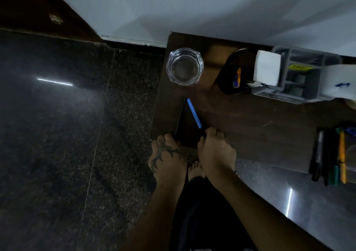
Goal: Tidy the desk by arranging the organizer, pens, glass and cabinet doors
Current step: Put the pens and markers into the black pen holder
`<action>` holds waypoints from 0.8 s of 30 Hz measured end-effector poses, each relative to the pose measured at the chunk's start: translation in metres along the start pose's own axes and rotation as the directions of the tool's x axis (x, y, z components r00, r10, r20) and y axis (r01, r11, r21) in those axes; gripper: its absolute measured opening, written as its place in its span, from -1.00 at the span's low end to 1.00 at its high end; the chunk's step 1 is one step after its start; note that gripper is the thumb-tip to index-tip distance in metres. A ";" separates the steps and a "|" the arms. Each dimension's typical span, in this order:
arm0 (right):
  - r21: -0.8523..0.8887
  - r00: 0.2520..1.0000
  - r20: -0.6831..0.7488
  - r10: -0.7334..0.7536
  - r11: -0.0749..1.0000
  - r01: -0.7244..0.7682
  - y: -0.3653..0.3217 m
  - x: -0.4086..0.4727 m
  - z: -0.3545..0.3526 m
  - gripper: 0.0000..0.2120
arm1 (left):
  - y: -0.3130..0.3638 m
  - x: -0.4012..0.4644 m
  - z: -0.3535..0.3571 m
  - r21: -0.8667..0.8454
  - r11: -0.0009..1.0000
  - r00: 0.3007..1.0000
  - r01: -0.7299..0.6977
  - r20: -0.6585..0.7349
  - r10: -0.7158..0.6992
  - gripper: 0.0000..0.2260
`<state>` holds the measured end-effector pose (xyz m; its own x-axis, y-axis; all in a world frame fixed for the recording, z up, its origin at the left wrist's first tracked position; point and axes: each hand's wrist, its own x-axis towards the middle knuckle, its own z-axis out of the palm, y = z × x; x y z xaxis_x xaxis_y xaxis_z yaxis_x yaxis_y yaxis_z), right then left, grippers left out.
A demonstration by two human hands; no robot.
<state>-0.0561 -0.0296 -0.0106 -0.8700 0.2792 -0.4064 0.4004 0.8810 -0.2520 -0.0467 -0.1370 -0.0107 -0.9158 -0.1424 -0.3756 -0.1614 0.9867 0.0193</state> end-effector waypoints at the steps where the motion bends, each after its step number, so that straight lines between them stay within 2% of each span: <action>1: 0.001 1.000 -0.025 0.011 1.000 -0.011 0.003 -0.001 -0.004 -0.73 | 0.002 0.000 -0.003 -0.022 1.000 1.000 -0.002 -0.018 0.001 -0.82; 5: 0.071 0.988 -0.148 0.047 0.997 -0.036 0.020 -0.010 -0.022 -0.82 | 0.009 -0.004 -0.019 -0.079 0.997 0.995 -0.023 -0.103 0.014 -0.86; 9: 0.203 0.966 -0.257 0.030 0.979 0.023 0.036 -0.023 -0.044 -0.88 | 0.021 -0.010 -0.038 -0.122 0.987 0.975 -0.100 -0.210 0.072 -0.81; 12: 0.242 0.937 -0.350 0.011 0.967 0.079 0.047 -0.030 -0.062 -0.89 | 0.033 -0.019 -0.056 -0.222 0.960 0.970 -0.170 -0.210 0.123 -0.63; 16: 0.296 0.893 -0.451 0.007 0.945 0.142 0.057 -0.035 -0.091 -0.81 | 0.041 -0.033 -0.071 -0.120 0.952 0.940 -0.282 -0.231 0.250 -0.45; 17: 0.295 0.879 -0.477 0.000 0.942 0.160 0.058 -0.038 -0.100 -0.81 | 0.047 -0.031 -0.081 -0.146 0.953 0.944 -0.267 -0.241 0.227 -0.49; 20: 0.299 0.825 -0.566 0.006 0.933 0.199 0.060 -0.047 -0.133 -0.83 | 0.064 -0.025 -0.116 -0.325 0.933 0.927 -0.155 -0.375 0.023 -0.68; 24: 0.306 0.708 -0.706 0.019 0.910 0.281 0.059 -0.049 -0.175 -0.80 | 0.074 -0.033 -0.156 -0.457 0.866 0.858 -0.205 -0.509 -0.066 -0.81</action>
<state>-0.0404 0.0758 0.1478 -0.8116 0.4839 0.3274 0.2078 0.7628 -0.6123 -0.0859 -0.0713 0.1479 -0.9626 -0.2268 0.1479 -0.1202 0.8475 0.5170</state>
